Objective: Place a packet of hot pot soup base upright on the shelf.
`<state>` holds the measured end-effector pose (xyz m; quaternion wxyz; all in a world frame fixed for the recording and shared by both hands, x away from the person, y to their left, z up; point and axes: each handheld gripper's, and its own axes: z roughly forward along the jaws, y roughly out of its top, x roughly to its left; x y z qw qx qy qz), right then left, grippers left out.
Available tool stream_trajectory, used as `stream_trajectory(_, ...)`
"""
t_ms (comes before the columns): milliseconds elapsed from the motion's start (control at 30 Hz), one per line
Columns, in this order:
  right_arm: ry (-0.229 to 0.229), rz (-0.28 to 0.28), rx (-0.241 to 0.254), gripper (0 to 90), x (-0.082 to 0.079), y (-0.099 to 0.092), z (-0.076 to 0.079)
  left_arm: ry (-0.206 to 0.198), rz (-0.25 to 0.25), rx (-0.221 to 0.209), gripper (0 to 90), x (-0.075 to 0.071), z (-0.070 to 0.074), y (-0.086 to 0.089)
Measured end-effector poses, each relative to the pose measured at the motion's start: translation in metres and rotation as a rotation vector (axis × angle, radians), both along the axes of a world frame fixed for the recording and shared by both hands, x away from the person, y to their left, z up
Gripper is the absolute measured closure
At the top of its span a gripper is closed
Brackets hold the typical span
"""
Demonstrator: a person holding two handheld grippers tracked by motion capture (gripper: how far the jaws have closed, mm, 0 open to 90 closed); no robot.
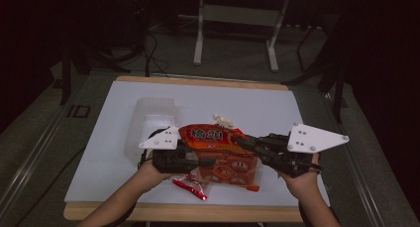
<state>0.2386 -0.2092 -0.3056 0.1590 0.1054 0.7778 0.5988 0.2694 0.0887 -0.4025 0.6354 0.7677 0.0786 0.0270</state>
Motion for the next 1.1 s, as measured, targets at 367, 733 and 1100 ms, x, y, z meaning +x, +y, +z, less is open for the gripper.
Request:
stream_trajectory(367,-0.002,-0.017,-0.003,87.7,0.005,-0.002,-0.004,0.037,0.024,0.008,71.2,-0.001,0.002,0.001)
stream_trajectory(733,-0.009,-0.055,0.029,77.4,0.008,-0.004,0.000,0.013,0.079,0.014,71.5,-0.006,0.014,0.004)
stream_trajectory(1100,-0.023,-0.173,0.126,42.7,0.012,-0.020,0.003,-0.032,0.162,-0.025,71.6,-0.006,0.026,0.015)
